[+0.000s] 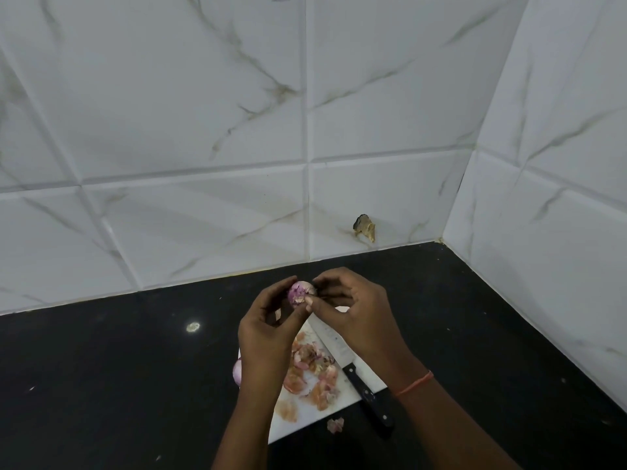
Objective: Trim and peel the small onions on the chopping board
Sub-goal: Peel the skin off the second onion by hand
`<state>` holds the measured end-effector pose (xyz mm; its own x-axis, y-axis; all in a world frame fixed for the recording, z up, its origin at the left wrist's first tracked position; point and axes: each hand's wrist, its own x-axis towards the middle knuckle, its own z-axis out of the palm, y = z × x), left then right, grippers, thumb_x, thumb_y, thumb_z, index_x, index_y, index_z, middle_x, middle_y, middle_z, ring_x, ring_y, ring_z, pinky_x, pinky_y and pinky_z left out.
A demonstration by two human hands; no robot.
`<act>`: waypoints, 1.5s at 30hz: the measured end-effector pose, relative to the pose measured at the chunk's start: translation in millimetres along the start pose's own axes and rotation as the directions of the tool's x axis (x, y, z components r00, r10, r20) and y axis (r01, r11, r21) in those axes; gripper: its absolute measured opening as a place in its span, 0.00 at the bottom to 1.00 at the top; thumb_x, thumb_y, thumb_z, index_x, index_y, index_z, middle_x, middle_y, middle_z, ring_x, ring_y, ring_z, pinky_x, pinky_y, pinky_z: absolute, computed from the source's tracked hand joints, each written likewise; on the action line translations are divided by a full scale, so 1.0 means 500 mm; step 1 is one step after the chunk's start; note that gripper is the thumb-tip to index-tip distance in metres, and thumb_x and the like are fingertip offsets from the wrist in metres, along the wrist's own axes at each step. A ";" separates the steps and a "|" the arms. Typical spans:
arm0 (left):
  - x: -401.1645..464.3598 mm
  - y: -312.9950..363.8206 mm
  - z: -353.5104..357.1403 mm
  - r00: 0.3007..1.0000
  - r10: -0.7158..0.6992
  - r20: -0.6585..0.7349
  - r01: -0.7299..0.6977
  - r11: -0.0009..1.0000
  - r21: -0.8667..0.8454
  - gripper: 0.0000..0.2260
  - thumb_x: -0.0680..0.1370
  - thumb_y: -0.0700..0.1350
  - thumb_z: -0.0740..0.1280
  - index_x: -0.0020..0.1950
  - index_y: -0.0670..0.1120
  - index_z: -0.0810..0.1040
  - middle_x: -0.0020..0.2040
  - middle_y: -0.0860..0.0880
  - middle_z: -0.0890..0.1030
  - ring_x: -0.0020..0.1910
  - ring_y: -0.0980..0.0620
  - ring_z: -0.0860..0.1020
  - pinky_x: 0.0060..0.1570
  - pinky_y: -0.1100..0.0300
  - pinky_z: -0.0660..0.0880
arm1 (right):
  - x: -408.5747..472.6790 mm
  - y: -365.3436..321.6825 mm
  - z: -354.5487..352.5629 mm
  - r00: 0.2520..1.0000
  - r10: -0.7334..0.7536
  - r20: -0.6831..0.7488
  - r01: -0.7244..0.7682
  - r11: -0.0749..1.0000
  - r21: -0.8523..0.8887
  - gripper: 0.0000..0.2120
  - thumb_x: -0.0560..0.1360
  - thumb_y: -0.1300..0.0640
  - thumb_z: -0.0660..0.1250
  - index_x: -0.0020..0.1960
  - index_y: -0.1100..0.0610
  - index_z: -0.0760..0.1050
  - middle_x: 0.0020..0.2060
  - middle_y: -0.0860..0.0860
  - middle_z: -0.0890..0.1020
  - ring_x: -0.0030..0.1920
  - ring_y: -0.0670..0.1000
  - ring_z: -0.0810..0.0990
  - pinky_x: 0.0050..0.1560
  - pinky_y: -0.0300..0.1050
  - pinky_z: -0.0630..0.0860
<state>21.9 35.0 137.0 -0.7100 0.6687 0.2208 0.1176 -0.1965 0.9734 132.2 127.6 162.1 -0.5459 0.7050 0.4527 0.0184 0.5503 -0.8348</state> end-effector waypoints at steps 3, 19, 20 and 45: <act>-0.001 -0.004 0.002 0.998 0.053 -0.016 -0.051 0.995 0.081 0.19 0.71 0.36 0.77 0.59 0.51 0.83 0.54 0.56 0.85 0.56 0.59 0.82 0.57 0.58 0.80 | 0.000 0.006 0.000 1.000 -0.016 -0.016 0.016 1.000 -0.013 0.08 0.71 0.63 0.75 0.49 0.58 0.81 0.43 0.47 0.84 0.44 0.43 0.84 0.46 0.37 0.81; 0.006 -0.010 -0.012 0.996 0.082 0.040 -0.086 0.990 0.113 0.21 0.68 0.38 0.79 0.59 0.51 0.83 0.53 0.57 0.85 0.55 0.59 0.82 0.53 0.66 0.79 | 0.013 0.026 0.000 0.993 -0.019 0.121 0.043 0.979 -0.198 0.03 0.76 0.60 0.67 0.49 0.55 0.75 0.44 0.47 0.78 0.45 0.46 0.78 0.45 0.41 0.78; 0.006 -0.009 -0.014 0.996 0.076 0.045 -0.080 0.992 0.096 0.21 0.68 0.38 0.79 0.59 0.51 0.83 0.53 0.56 0.85 0.55 0.58 0.82 0.54 0.65 0.79 | 0.012 0.027 -0.001 0.992 -0.015 0.122 0.039 0.979 -0.198 0.02 0.77 0.60 0.66 0.49 0.54 0.75 0.44 0.47 0.78 0.45 0.46 0.78 0.45 0.41 0.77; 0.008 -0.008 -0.008 0.987 0.156 -0.050 -0.140 0.963 0.230 0.21 0.67 0.40 0.81 0.57 0.51 0.83 0.52 0.55 0.84 0.53 0.57 0.82 0.53 0.54 0.82 | 0.015 0.031 0.002 0.983 -0.098 0.157 0.144 0.938 -0.316 0.03 0.76 0.54 0.66 0.50 0.51 0.75 0.45 0.42 0.76 0.46 0.43 0.78 0.45 0.43 0.79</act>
<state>15.9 35.5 133.4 -0.7171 0.5929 0.3663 0.3725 -0.1180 0.9205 127.7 140.9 152.4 -0.6696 0.5688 0.4776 0.2036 0.7590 -0.6185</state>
